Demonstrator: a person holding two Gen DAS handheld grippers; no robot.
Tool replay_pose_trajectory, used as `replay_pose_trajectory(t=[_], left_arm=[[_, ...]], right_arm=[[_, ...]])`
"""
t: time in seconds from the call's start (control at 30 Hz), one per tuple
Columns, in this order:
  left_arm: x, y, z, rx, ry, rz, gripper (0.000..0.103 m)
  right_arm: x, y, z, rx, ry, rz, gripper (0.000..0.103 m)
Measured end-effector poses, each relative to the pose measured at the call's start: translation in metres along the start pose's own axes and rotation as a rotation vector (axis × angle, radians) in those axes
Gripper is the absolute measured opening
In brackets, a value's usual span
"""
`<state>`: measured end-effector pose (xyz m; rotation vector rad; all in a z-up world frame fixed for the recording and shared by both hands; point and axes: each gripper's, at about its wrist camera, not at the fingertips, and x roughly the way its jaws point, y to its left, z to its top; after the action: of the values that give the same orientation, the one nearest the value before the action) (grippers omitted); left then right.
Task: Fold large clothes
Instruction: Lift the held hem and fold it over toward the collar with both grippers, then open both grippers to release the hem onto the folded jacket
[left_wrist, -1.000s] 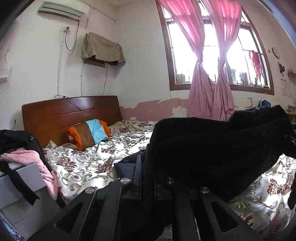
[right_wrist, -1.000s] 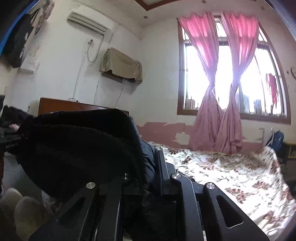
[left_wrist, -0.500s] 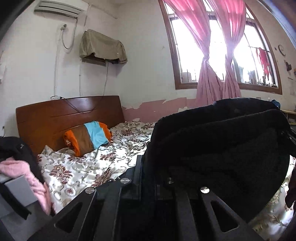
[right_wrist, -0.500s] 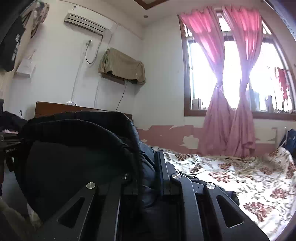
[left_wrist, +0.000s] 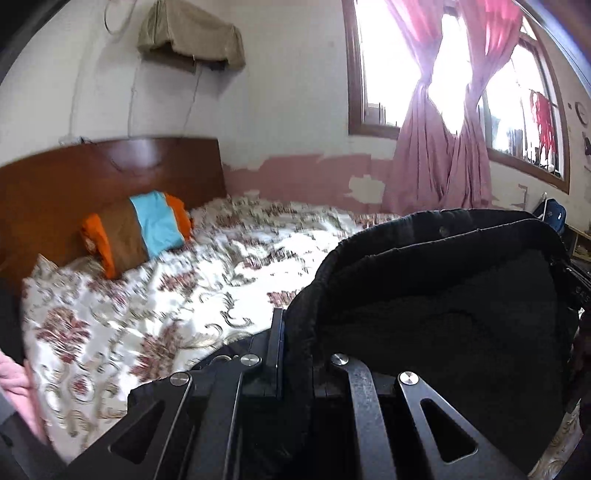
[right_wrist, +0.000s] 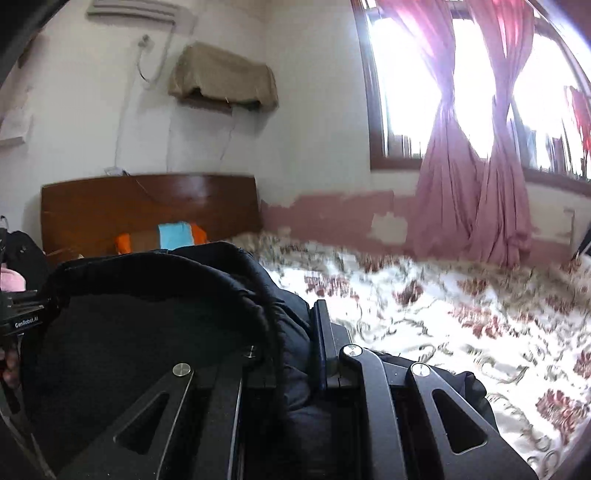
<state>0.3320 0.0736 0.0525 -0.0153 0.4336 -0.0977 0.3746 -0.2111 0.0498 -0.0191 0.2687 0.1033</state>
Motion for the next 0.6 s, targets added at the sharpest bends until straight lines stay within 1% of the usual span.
replay_pose_trajectory(t=[0.03,0.13,0.2,0.3,0.37,0.43,0.47,0.5,0.53,0.57,0.6], left_arm=[[0.014,0.002,-0.003,-0.008,0.025,-0.012,0.009],[0.039,0.005,-0.011,-0.035,0.072,-0.039,0.009],[0.050,0.008,-0.019,-0.058,0.086,-0.061,0.010],[0.059,0.013,-0.031,-0.085,0.088,-0.082,0.013],[0.061,0.017,-0.032,-0.099,0.083,-0.097,0.014],[0.062,0.021,-0.032,-0.117,0.078,-0.113,0.017],[0.062,0.024,-0.031,-0.127,0.078,-0.122,0.019],[0.061,0.026,-0.030,-0.137,0.078,-0.125,0.026],[0.058,0.030,-0.029,-0.155,0.069,-0.127,0.040],[0.054,0.033,-0.028,-0.172,0.056,-0.124,0.050],[0.049,0.037,-0.026,-0.191,0.037,-0.117,0.074]], right_arm=[[0.008,0.000,-0.005,0.006,0.018,-0.007,0.012],[0.029,0.000,-0.022,0.032,0.085,-0.041,0.014],[0.038,0.001,-0.032,0.037,0.111,-0.060,0.014],[0.036,0.003,-0.036,0.023,0.098,-0.077,0.014],[0.035,0.005,-0.036,0.014,0.094,-0.085,0.015],[0.028,0.005,-0.036,0.014,0.099,-0.093,0.017],[0.027,0.005,-0.036,0.017,0.104,-0.094,0.021],[0.026,0.003,-0.034,0.021,0.107,-0.092,0.030],[0.023,0.001,-0.032,0.026,0.097,-0.092,0.056],[0.017,0.000,-0.031,0.033,0.070,-0.095,0.071],[0.010,0.000,-0.031,0.040,0.040,-0.097,0.090]])
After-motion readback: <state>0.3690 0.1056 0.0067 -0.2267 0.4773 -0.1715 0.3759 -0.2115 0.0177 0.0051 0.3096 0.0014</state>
